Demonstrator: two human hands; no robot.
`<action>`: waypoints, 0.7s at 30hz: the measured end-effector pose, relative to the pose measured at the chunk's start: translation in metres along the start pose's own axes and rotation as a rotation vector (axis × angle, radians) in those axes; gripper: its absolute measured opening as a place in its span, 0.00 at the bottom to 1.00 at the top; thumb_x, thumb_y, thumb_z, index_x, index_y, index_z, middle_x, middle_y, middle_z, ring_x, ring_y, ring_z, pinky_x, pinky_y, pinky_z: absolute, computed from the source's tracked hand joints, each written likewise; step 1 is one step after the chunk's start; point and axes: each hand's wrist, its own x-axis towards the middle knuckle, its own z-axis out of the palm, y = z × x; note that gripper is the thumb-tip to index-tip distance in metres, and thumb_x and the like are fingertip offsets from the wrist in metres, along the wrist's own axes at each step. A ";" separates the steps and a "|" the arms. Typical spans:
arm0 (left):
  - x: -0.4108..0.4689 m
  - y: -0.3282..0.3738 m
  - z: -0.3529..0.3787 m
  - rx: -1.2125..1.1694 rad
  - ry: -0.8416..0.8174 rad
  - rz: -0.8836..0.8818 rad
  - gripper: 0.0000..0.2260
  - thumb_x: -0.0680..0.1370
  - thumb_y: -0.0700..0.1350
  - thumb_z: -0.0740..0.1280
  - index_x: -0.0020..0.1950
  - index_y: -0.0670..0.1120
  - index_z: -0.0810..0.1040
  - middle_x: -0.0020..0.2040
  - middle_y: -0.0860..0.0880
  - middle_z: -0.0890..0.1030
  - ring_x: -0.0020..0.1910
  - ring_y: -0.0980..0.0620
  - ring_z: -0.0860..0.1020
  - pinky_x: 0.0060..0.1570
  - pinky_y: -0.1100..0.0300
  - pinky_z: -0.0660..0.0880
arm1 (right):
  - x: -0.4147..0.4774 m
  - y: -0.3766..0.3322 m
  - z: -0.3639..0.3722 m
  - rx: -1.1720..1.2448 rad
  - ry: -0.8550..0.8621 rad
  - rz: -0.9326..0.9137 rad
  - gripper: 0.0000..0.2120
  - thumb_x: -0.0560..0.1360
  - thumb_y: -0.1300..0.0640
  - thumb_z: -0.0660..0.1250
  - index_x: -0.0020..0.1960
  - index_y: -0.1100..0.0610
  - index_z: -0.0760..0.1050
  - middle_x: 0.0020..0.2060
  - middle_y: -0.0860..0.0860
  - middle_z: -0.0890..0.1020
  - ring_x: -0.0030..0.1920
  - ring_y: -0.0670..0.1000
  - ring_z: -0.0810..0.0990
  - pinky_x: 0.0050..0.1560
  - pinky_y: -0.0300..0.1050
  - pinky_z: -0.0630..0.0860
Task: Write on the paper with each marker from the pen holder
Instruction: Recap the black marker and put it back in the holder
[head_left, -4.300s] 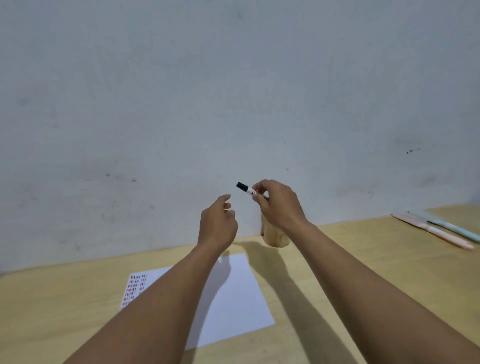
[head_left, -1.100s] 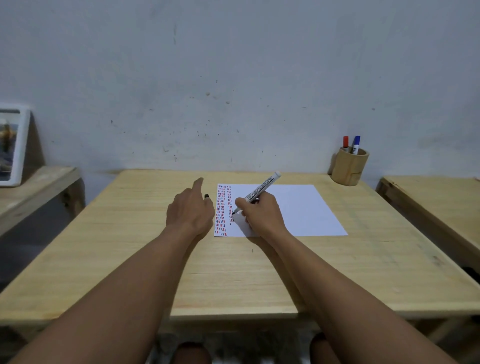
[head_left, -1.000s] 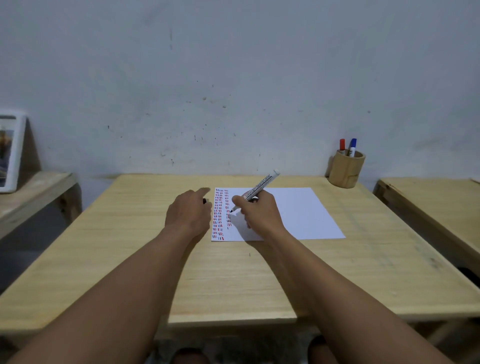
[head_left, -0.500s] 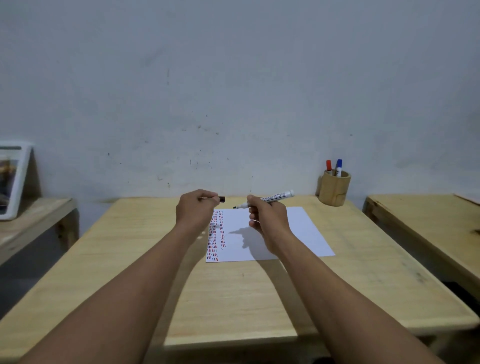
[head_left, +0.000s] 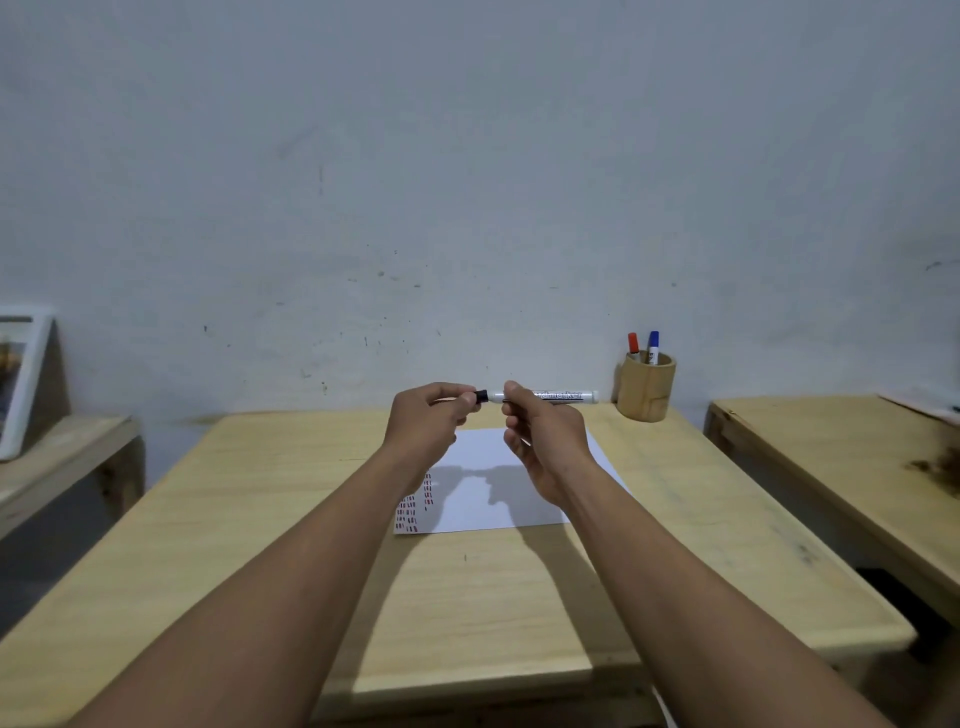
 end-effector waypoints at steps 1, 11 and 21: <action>0.000 0.000 0.000 0.001 -0.008 0.011 0.04 0.79 0.43 0.70 0.48 0.50 0.84 0.46 0.50 0.87 0.46 0.53 0.79 0.42 0.60 0.75 | -0.001 -0.001 -0.002 0.007 -0.008 0.009 0.08 0.76 0.56 0.74 0.49 0.61 0.81 0.33 0.50 0.80 0.31 0.45 0.76 0.34 0.35 0.78; 0.001 -0.003 0.014 0.131 0.027 0.185 0.05 0.79 0.44 0.70 0.48 0.49 0.87 0.44 0.52 0.87 0.43 0.57 0.80 0.49 0.54 0.77 | 0.000 -0.004 -0.004 0.222 0.047 0.133 0.09 0.76 0.60 0.75 0.52 0.64 0.81 0.37 0.53 0.81 0.38 0.48 0.80 0.39 0.39 0.83; 0.000 0.008 0.048 0.230 0.173 0.359 0.06 0.79 0.44 0.69 0.49 0.48 0.87 0.38 0.63 0.81 0.40 0.68 0.78 0.38 0.80 0.68 | 0.001 -0.011 0.000 -0.146 0.231 -0.082 0.15 0.82 0.55 0.64 0.68 0.57 0.73 0.42 0.56 0.81 0.37 0.48 0.80 0.45 0.46 0.82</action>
